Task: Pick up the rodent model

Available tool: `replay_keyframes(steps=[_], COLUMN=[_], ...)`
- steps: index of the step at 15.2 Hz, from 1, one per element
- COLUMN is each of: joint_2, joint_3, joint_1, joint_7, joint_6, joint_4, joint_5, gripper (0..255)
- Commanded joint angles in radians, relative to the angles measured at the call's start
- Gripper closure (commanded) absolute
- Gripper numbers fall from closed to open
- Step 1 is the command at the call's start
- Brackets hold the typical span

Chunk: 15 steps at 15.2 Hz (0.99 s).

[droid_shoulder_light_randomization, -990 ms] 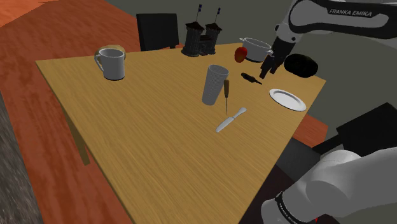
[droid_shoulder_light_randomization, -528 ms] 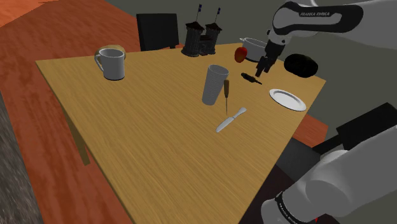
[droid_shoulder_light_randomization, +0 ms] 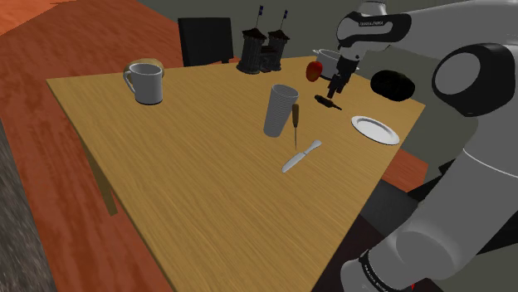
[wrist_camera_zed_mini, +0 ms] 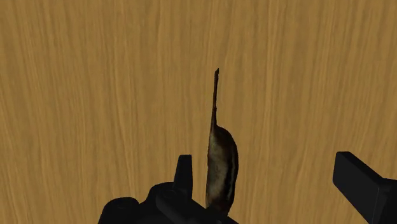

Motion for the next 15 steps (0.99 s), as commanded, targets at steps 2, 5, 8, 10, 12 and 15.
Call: replay_keyframes(steps=[2,5,8,10,12,15], joint_2=[0.123,0.125,0.129,0.132,0.133,0.131], joint_3=[-0.001,0.001,0.003,0.004,0.004,0.004], joint_1=[-0.038,-0.037,-0.036,-0.035,-0.035,-0.034], joint_7=[-0.061,-0.059,-0.059,-0.059,-0.058,-0.058], joint_6=[-0.022,0.018,0.057,0.077,0.076,0.077], joint_4=[0.126,0.088,0.052,0.035,0.036,0.034], joint_5=[0.051,0.052,0.054,0.055,0.055,0.055], gripper=[0,0,0,0,255,255])
